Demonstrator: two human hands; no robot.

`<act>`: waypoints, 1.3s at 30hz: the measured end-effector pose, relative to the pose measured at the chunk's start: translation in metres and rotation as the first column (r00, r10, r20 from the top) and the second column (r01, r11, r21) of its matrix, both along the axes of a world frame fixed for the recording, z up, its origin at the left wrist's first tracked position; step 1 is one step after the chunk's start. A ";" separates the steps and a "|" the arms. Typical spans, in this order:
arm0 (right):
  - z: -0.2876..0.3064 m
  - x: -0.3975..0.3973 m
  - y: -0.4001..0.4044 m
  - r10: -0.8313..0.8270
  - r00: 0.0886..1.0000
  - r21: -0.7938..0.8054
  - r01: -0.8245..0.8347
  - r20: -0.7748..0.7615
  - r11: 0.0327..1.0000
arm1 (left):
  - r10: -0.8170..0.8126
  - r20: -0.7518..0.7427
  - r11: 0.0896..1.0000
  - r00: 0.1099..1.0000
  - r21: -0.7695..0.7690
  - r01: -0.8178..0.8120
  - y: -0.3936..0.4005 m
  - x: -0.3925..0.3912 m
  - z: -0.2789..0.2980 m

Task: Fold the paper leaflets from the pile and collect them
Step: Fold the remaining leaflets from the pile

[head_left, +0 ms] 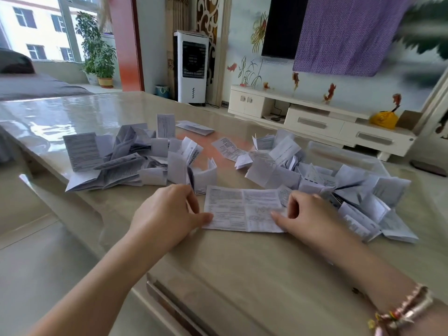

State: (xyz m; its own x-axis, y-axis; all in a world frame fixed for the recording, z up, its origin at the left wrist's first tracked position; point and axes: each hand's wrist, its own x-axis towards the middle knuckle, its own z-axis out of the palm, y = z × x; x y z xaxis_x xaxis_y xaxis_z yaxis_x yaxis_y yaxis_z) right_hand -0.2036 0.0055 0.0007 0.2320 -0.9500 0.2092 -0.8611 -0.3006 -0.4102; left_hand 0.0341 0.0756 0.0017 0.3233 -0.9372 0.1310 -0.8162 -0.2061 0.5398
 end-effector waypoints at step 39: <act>0.000 0.026 -0.004 0.077 0.970 -0.101 -0.103 -0.231 0.990 | 0.011 0.215 0.971 0.977 -0.236 0.041 -0.008 -0.043 -0.015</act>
State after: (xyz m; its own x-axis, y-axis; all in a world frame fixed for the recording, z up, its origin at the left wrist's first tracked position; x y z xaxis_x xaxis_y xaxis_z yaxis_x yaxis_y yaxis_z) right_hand -0.1779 0.0015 0.0011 0.3691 -0.8965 0.2449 -0.8947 -0.4141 -0.1673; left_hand -0.0088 0.0681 -0.0134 0.2498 -0.8749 0.4149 -0.9194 -0.0799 0.3851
